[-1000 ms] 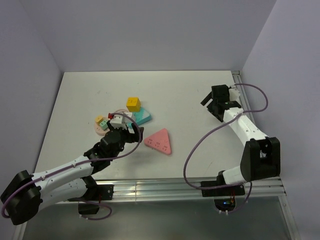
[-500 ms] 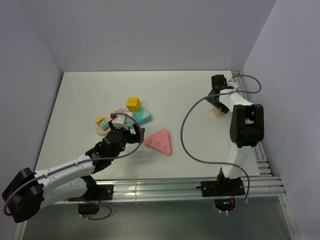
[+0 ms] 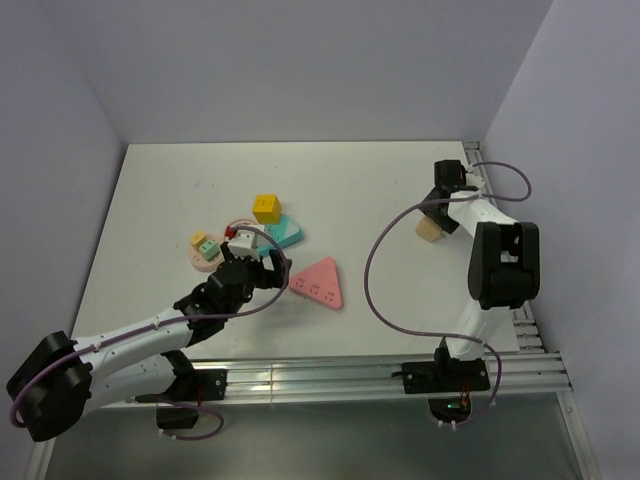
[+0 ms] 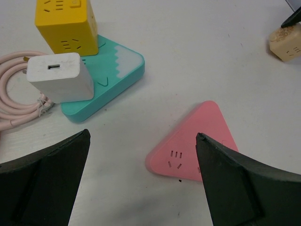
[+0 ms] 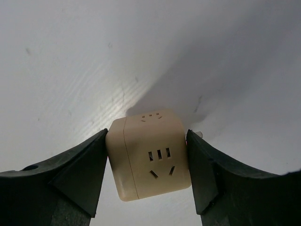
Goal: Insert the plug
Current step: Pick up the plug from the center of the board.
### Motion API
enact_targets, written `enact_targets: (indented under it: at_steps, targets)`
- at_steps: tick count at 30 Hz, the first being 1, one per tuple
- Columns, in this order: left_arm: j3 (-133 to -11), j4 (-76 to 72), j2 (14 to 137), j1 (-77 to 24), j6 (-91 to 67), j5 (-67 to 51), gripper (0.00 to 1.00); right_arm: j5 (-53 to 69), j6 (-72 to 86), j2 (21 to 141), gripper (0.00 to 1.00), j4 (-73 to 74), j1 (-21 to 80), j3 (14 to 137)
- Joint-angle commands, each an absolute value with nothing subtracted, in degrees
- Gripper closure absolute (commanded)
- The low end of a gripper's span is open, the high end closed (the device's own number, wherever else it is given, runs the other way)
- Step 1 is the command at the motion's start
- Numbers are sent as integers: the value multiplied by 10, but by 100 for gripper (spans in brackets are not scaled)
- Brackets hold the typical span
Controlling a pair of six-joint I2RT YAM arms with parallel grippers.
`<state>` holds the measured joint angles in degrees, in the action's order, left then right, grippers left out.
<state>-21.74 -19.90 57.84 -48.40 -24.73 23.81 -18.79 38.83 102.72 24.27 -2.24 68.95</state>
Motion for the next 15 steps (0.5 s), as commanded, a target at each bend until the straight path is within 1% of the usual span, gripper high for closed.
enact_targets:
  at_steps: [1, 4, 8, 9, 10, 12, 15]
  targets:
    - [-215, -231, 566, -483, -229, 190, 1, -106, 356, 951, 52, 185, -16, 643]
    - [-207, -256, 558, -482, -222, 150, 0, -66, 338, 893, 52, 161, -3, 594]
    - [-208, -265, 564, -482, -250, 157, 0, 16, 331, 805, 53, 105, 28, 517]
    - [-214, -260, 566, -482, -259, 169, 1, 41, 328, 770, 58, 86, 31, 499]
    - [-216, -255, 567, -482, -266, 183, 0, 86, 327, 753, 61, 63, 34, 471]
    - [-216, -251, 561, -481, -279, 186, 0, 142, 329, 707, 61, 34, 40, 442]
    - [-213, -257, 544, -481, -295, 163, 0, 165, 335, 656, 60, 4, 54, 398]
